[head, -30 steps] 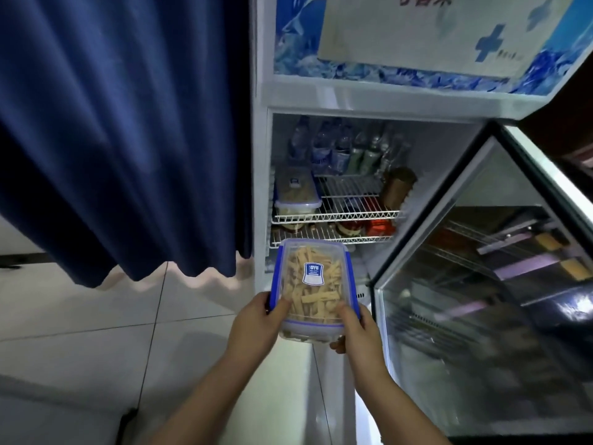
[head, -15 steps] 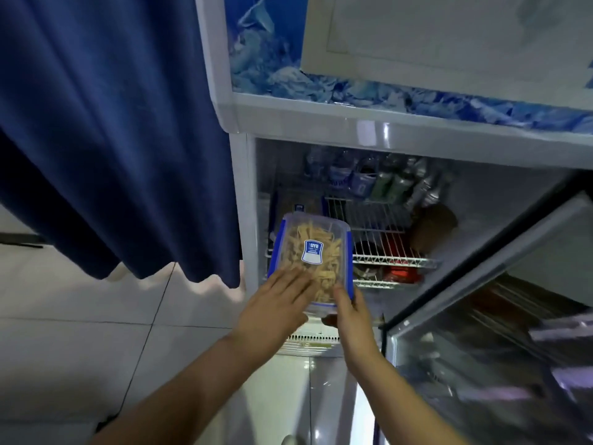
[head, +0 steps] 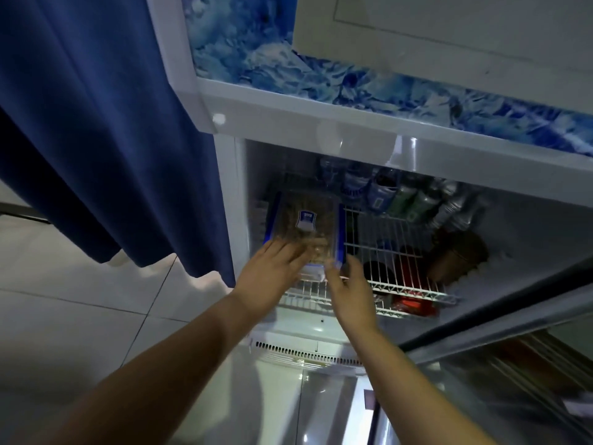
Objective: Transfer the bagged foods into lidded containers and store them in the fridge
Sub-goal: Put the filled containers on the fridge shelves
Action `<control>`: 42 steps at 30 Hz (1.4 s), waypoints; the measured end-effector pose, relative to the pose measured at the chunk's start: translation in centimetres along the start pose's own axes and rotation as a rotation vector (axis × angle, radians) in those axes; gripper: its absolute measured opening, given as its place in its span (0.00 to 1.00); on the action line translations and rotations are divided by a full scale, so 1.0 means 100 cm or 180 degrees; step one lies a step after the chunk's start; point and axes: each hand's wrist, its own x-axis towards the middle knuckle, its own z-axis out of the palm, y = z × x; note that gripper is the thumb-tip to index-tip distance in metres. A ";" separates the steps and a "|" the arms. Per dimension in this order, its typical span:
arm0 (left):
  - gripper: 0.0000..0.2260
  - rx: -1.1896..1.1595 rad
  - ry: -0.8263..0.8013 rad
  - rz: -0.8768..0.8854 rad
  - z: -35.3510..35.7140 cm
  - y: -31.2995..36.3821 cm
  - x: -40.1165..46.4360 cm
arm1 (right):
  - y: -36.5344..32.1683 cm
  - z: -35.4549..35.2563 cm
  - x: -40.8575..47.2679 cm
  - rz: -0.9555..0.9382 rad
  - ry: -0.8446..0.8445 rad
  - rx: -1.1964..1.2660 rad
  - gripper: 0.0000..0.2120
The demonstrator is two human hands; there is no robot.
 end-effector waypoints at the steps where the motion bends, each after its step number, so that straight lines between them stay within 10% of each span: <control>1: 0.26 -0.0049 -0.0001 -0.0067 0.002 -0.003 0.005 | 0.001 -0.001 0.002 -0.0250 0.0149 -0.0315 0.24; 8: 0.12 -0.0175 -0.0102 -0.0407 0.011 -0.015 0.040 | -0.005 -0.005 0.031 -0.1010 -0.0012 -0.0929 0.23; 24: 0.29 -0.0463 -0.0085 -0.0681 0.017 -0.006 0.019 | -0.002 -0.003 0.026 -0.0948 -0.0515 -0.1797 0.38; 29: 0.24 -0.0514 0.0206 -0.0960 -0.012 -0.007 -0.052 | -0.015 0.013 -0.006 -0.0898 -0.0126 -0.2004 0.26; 42: 0.13 -0.0350 0.0429 -0.2661 -0.140 -0.025 -0.372 | -0.079 0.165 -0.242 -0.2206 -0.1521 -0.2459 0.12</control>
